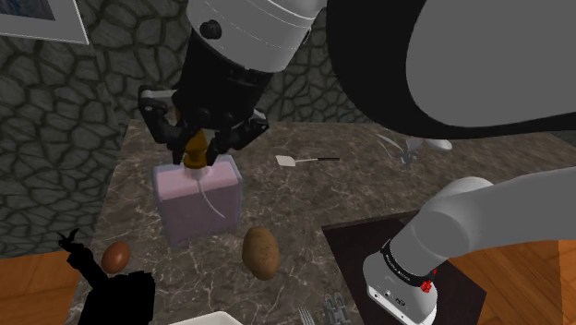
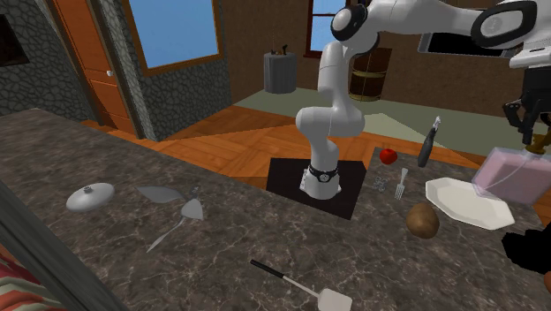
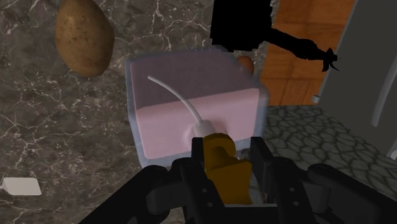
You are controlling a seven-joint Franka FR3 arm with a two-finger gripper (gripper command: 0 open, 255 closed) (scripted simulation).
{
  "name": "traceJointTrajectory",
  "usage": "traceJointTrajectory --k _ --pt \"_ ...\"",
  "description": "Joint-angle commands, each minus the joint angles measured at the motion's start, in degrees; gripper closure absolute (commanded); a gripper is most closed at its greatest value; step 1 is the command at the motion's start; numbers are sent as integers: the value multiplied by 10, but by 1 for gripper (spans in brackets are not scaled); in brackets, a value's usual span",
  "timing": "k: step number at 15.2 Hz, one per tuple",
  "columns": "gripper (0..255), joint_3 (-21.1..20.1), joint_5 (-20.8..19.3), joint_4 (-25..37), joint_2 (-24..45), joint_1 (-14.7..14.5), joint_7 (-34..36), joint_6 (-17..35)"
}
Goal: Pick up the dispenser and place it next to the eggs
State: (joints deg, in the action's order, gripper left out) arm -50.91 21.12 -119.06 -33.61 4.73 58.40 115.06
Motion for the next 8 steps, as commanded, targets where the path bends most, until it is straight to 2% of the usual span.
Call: traceJointTrajectory --k 1,8 --pt "255 -3 4 -16 -2 -2 -2 15" --pt "255 -22 15 -66 -1 -5 -3 67"
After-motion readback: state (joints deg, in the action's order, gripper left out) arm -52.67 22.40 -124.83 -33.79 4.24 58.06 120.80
